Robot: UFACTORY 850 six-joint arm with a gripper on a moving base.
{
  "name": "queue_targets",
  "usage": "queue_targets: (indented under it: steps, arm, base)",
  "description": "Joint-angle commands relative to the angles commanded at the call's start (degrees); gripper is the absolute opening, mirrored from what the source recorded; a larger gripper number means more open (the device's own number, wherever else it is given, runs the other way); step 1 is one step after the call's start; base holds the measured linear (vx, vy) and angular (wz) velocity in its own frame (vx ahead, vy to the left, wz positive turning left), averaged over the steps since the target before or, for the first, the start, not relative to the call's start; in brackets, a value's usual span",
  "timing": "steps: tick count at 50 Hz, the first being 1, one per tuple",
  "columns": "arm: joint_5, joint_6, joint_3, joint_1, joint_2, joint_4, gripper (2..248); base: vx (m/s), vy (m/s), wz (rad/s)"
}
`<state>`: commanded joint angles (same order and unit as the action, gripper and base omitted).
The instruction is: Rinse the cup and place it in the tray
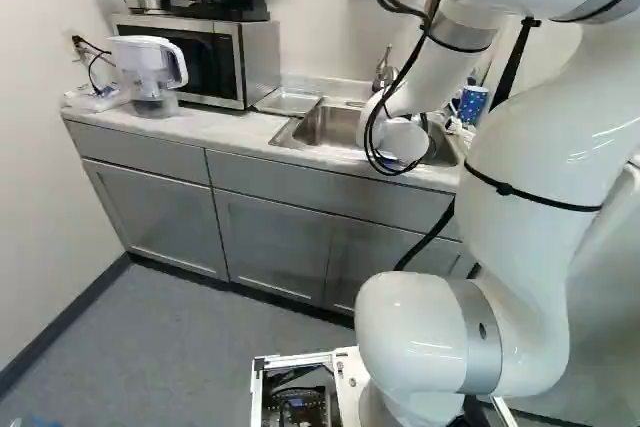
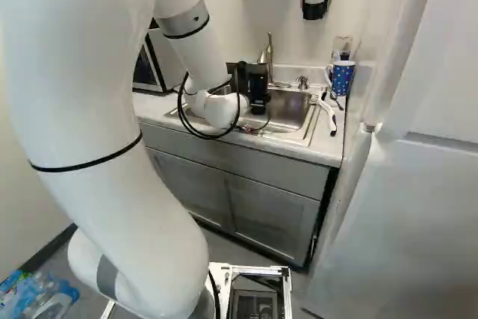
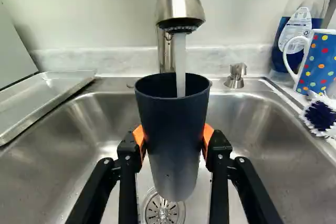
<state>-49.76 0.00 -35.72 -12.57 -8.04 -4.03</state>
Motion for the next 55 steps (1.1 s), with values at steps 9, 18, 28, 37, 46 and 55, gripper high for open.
queue_targets:
  steps: [9,18,28,37,46,55]
  arm:
    - [0.0,0.0,0.0,0.0,0.0,0.0,123]
    - [0.0,0.0,0.0,0.0,0.0,0.0,123]
    - [0.0,0.0,0.0,0.0,0.0,0.0,123]
    - [0.0,0.0,0.0,0.0,0.0,0.0,123]
    - [0.0,0.0,0.0,0.0,0.0,0.0,123]
    - [0.0,0.0,0.0,0.0,0.0,0.0,123]
  base:
    - [0.000,0.000,0.000]
    - [0.000,0.000,0.000]
    - [0.000,0.000,0.000]
    - [0.000,0.000,0.000]
    - [0.000,0.000,0.000]
    - [0.000,0.000,0.000]
